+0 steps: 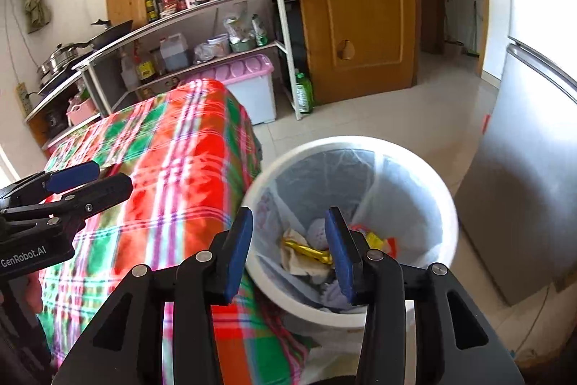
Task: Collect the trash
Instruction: 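Move both tools back over the remaining items on the table, then grasp the red-lidded cup with the left tool while the right tool grasps the beige noodle packet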
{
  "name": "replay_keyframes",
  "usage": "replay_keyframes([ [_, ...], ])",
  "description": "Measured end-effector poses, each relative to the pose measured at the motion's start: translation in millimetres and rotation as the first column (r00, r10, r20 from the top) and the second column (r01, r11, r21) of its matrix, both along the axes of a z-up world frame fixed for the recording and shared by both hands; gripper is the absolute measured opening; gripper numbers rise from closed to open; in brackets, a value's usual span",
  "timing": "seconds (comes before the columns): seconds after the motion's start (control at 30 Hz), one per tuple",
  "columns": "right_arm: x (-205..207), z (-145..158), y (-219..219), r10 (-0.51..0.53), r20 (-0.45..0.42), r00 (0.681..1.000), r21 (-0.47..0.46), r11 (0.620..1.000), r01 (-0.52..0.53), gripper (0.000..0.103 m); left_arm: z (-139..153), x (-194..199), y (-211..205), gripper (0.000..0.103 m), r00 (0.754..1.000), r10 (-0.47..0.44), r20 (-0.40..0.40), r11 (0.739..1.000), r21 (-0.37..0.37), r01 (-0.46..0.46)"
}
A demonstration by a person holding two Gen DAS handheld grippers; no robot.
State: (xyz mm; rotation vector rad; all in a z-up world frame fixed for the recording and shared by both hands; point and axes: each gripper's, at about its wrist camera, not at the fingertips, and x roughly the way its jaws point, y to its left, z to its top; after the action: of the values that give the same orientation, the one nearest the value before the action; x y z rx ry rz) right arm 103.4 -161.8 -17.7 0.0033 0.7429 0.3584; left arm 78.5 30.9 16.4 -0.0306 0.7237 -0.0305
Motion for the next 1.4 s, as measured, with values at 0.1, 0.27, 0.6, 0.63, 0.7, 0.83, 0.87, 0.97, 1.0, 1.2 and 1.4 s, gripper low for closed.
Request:
replay_keyframes([
  [0.1, -1.9, 3.2, 20.1, 0.038, 0.005, 0.999, 0.003, 0.999, -0.039, 0.044, 1.6, -10.9, 30.2, 0.076, 0.998, 0.057, 0.003, 0.998, -0.028, -0.057],
  [0.27, -1.4, 7.3, 58.9, 0.105, 0.008, 0.994, -0.01, 0.994, -0.105, 0.052, 1.4, -27.7, 73.5, 0.077, 0.988, 0.154, 0.02, 0.988, -0.008, -0.154],
  [0.6, 4.3, 6.7, 128.1, 0.221, -0.013, 0.975, -0.002, 0.975, -0.221, 0.052, -4.7, -56.1, 151.1, 0.078, 0.95, 0.311, 0.024, 0.95, 0.003, -0.311],
  [0.63, 5.3, 6.6, 133.6, 0.23, -0.016, 0.973, 0.0, 0.973, -0.23, 0.052, -6.2, -57.6, 157.6, 0.078, 0.947, 0.319, 0.021, 0.948, 0.0, -0.319],
  [0.7, 8.9, 5.0, 146.2, 0.243, -0.027, 0.97, -0.002, 0.97, -0.243, 0.052, -8.6, -60.1, 171.5, 0.079, 0.944, 0.33, 0.008, 0.944, -0.013, -0.33],
  [0.83, 15.0, 2.1, 165.9, 0.261, -0.039, 0.965, 0.002, 0.965, -0.261, 0.052, -14.6, -61.5, 189.1, 0.081, 0.944, 0.331, -0.021, 0.943, -0.029, -0.331],
  [0.87, 16.0, 1.0, 168.8, 0.265, -0.043, 0.963, 0.003, 0.964, -0.265, 0.052, -17.2, -61.1, 193.5, 0.081, 0.946, 0.322, -0.034, 0.945, -0.049, -0.323],
  [0.97, 20.1, 0.3, 180.5, 0.278, -0.054, 0.959, 0.008, 0.961, -0.277, 0.052, -25.9, -58.6, 203.0, 0.081, 0.943, 0.326, -0.063, 0.941, -0.072, -0.33],
  [1.0, 21.2, -0.1, 184.5, 0.282, -0.057, 0.958, 0.007, 0.959, -0.282, 0.052, -28.0, -57.3, 203.7, 0.081, 0.945, 0.322, -0.066, 0.943, -0.066, -0.326],
  [1.2, 29.9, -8.1, 216.3, 0.323, -0.076, 0.944, -0.022, 0.945, -0.325, 0.052, -39.3, -41.7, 210.0, 0.081, 0.95, 0.299, -0.094, 0.948, -0.082, -0.306],
  [1.4, 43.3, -16.4, 237.8, 0.356, -0.11, 0.928, 0.02, 0.934, -0.356, 0.052, -46.5, -33.0, 218.8, 0.081, 0.948, 0.298, -0.11, 0.945, -0.107, -0.31],
])
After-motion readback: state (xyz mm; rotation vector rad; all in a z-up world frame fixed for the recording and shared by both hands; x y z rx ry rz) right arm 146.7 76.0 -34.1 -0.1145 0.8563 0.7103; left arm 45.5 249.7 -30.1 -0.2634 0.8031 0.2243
